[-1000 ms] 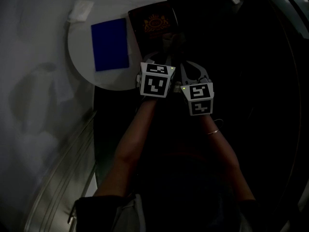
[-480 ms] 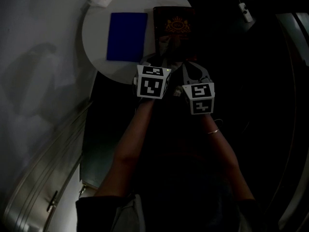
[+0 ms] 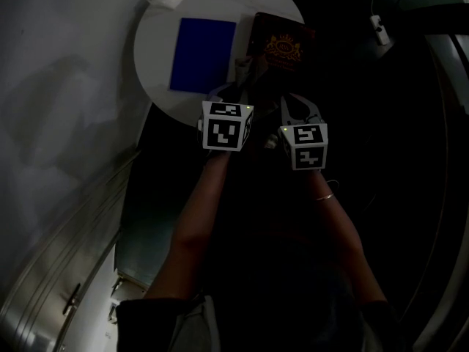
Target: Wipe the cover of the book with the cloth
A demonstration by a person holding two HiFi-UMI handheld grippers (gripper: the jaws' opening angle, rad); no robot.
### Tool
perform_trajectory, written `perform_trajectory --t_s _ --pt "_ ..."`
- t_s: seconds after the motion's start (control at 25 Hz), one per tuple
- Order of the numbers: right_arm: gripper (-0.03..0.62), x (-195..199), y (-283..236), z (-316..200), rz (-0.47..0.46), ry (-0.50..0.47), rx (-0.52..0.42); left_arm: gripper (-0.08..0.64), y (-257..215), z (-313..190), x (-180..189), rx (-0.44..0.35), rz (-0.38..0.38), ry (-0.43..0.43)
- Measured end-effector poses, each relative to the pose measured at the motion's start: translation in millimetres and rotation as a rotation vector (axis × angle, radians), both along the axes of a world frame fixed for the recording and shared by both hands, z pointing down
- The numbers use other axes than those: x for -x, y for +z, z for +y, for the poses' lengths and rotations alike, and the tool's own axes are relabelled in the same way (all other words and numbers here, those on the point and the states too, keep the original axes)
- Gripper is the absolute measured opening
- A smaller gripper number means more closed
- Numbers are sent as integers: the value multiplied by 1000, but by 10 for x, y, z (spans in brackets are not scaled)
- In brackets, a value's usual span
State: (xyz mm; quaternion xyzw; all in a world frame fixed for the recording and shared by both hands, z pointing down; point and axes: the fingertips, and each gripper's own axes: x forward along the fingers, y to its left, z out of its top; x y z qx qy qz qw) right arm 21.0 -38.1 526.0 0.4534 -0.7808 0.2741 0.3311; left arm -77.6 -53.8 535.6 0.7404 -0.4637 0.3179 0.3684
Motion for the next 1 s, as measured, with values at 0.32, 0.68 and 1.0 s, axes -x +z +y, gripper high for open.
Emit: perform_trajectory --t_s 0.32,0.68,1.0 --pt "29 -37 50 -4 2 24 22 34 35 -15 297 15 -29 -43" --pt "29 -56 56 -41 -22 44 38 34 -42 -401 672 -19 -50 -104" --pt "29 -106 58 -122 -37 100 58 34 -124 -1139 437 -79 -21 -10"
